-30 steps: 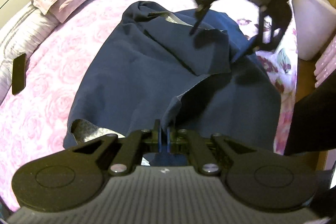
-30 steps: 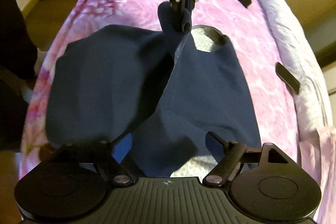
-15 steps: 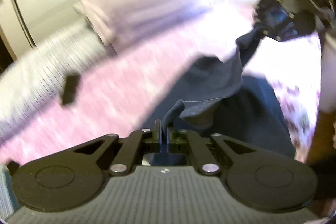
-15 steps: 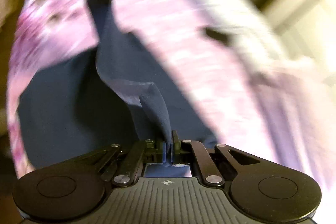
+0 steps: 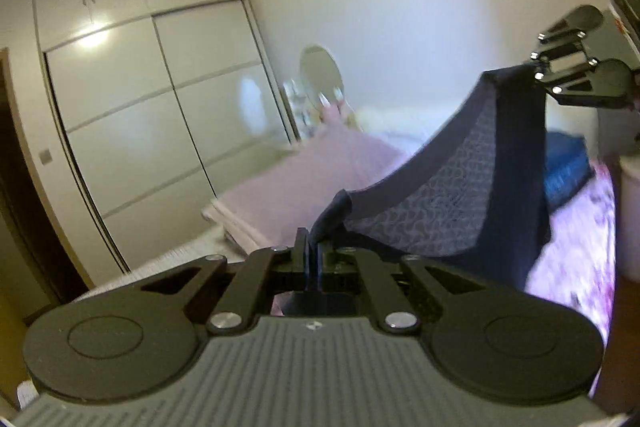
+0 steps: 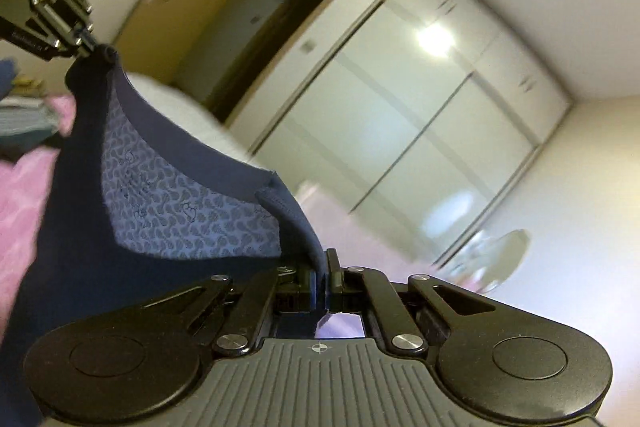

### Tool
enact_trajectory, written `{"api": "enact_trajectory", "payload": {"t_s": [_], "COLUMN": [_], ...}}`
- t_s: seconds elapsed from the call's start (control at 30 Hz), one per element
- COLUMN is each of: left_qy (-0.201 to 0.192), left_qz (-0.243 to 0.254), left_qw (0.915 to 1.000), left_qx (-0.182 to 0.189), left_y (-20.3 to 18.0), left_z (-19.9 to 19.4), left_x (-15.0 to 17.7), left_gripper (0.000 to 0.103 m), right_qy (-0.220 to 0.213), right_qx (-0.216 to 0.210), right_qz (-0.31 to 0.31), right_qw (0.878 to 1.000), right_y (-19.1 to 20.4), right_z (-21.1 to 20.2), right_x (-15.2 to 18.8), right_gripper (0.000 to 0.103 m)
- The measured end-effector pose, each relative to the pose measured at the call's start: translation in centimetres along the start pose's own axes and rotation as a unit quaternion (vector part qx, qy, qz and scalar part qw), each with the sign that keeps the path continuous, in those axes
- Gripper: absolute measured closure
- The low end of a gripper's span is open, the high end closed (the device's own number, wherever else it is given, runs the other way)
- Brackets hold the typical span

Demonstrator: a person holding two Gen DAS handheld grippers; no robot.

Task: Fold clothes
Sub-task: 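Shake out the navy garment with both tools and lay it on the bed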

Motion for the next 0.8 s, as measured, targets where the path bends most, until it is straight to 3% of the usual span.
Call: {"api": "enact_trajectory", "payload": {"t_s": [0.13,0.23,0.3,0.33,0.4,0.47,0.5,0.53,0.57,0.63,0.7,0.8], "left_qy": [-0.007,0.014,0.048,0.070,0.152,0.214,0.242,0.262,0.282,0.338,0.393,0.457], "left_qz": [-0.008,-0.014,-0.029,-0.036,-0.052,-0.090,-0.100,-0.098,-0.097,-0.109,-0.124,-0.141], "left_qw": [0.9998,0.9990,0.9957,0.9925,0.9791,0.9640,0.9566,0.9522,0.9474,0.9295,0.9072,0.8764], "left_qx": [-0.015,-0.040,-0.073,-0.094,-0.125,-0.130,-0.127,-0.122,-0.117,-0.100,-0.083,-0.059], "left_y": [1.3,1.8,2.2,2.4,2.1,1.3,0.3,-0.8,-1.9,-4.4,-7.2,-10.2], "left_z": [4.7,11.6,17.5,21.0,27.8,30.9,31.2,30.7,30.1,27.2,23.4,17.1], "left_x": [-2.8,-2.7,-0.7,0.7,5.8,11.0,13.8,16.2,18.6,24.0,29.2,34.1], "left_gripper": [0.101,0.100,0.097,0.089,0.077,0.078,0.078,0.077,0.074,0.072,0.072,0.072], "right_qy": [-0.027,-0.030,-0.024,-0.017,0.015,0.048,0.067,0.085,0.104,0.140,0.177,0.230], "right_qx": [0.017,0.005,-0.016,-0.027,-0.050,-0.075,-0.090,-0.105,-0.120,-0.149,-0.178,-0.221], "right_qz": [-0.004,-0.010,-0.007,-0.006,-0.005,0.001,0.018,0.036,0.053,0.088,0.122,0.172], "right_qw": [0.999,0.999,1.000,0.999,0.999,0.996,0.994,0.990,0.986,0.975,0.960,0.932], "right_y": [-4.4,-8.1,-10.5,-11.4,-12.3,-12.6,-11.3,-10.0,-8.7,-6.1,-3.4,0.7], "right_z": [3.6,11.4,19.0,22.9,31.4,38.6,38.6,38.6,38.5,38.4,38.1,37.6], "right_x": [-3.2,-3.6,-2.4,-1.5,2.0,5.5,7.7,9.8,11.9,16.1,20.2,26.2], "right_gripper": [0.101,0.101,0.101,0.101,0.100,0.068,0.042,0.038,0.039,0.038,0.038,0.038]}}
Point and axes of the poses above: each gripper's, at about its wrist camera, not at the fingertips, and z roughly the way its jaws point, y to its left, x to its underside, the point moved 10 cm from there along z, roughly the way its jaws point, and after that the axes turned 15 degrees about -x, right-handed, at the moved point
